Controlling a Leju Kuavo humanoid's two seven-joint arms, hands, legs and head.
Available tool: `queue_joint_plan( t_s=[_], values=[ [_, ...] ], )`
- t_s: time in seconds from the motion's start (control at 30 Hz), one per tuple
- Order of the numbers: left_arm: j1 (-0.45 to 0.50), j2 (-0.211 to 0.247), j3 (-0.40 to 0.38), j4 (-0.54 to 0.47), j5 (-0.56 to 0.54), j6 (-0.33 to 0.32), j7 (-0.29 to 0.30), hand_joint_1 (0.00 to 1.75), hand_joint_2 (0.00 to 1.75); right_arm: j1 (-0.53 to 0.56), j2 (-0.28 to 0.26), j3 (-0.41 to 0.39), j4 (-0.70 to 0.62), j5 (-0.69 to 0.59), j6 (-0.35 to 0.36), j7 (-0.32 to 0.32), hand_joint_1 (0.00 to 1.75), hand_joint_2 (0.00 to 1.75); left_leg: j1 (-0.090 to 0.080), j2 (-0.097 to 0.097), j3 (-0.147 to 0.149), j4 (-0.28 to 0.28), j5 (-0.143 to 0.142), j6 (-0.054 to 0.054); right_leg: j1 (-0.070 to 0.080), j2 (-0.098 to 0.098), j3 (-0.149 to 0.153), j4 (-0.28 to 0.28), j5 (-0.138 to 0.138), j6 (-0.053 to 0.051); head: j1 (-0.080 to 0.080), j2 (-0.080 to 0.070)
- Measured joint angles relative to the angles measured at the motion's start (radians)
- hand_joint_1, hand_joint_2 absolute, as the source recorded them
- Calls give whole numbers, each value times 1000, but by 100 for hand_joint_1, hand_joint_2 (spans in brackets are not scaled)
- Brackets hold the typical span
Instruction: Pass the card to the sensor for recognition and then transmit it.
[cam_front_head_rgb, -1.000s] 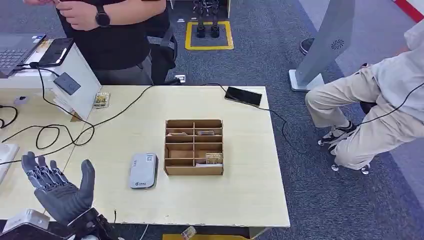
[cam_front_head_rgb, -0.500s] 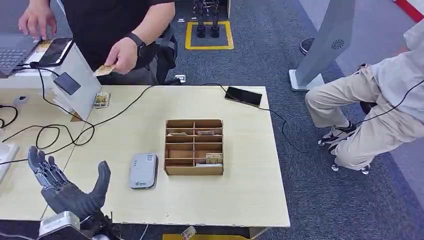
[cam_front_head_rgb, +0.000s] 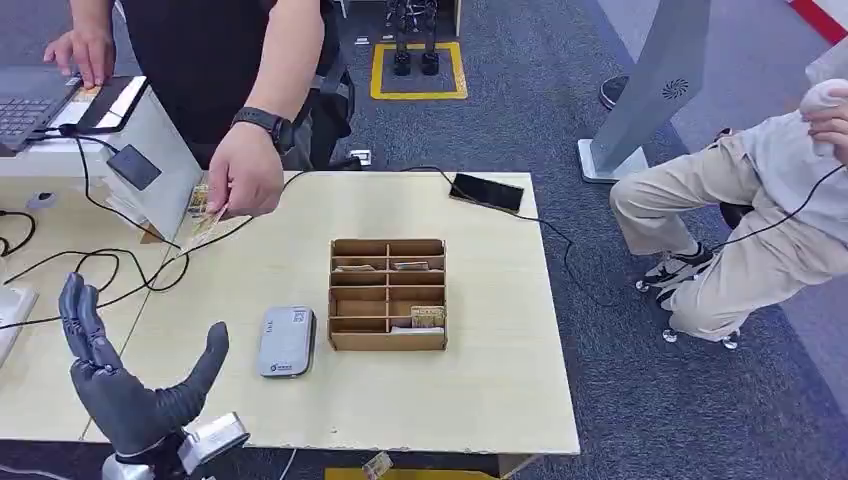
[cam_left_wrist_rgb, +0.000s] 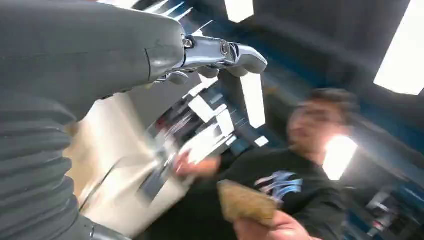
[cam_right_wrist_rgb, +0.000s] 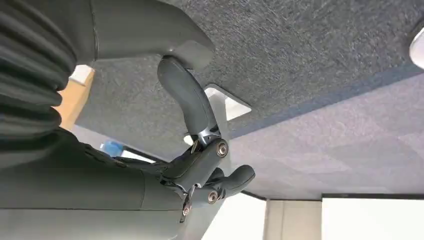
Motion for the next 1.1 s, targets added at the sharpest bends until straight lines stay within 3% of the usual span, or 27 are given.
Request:
queue_joint_plan(
  t_s=[0.3,0.7,0.77,0.9,1.03,1.07,1.1],
  values=[
    [-80,3,106,-50,-410,1,1,0,175,-4,0,0,42,32,0,-47,0,175,0,0,1,0,0,0,0,0,0,0,0,0,-1,0],
    [-173,9,195,-28,-551,1,4,0,175,-7,0,0,74,46,0,-67,0,175,0,1,1,0,0,0,0,1,0,0,0,0,0,0],
    [-183,11,196,-21,-579,1,51,0,175,-7,0,0,78,46,0,-67,0,175,0,0,0,0,0,0,0,1,0,0,0,0,0,0],
    [-207,11,206,10,-589,1,32,0,175,-10,0,0,87,47,0,-65,0,175,0,0,1,0,0,0,0,1,0,0,0,0,0,0],
    [-229,11,208,49,-613,1,76,0,175,-12,0,0,96,42,0,-55,0,175,0,0,1,0,0,0,0,0,0,0,0,0,0,0],
    [-234,11,208,61,-615,1,86,54,175,-14,0,0,99,39,0,-52,0,175,0,0,1,0,0,0,0,0,0,0,0,0,0,0],
    [-238,11,208,73,-616,1,94,175,175,-15,0,0,101,34,0,-48,0,175,0,0,0,0,0,0,0,1,0,0,0,0,0,0]
  ],
)
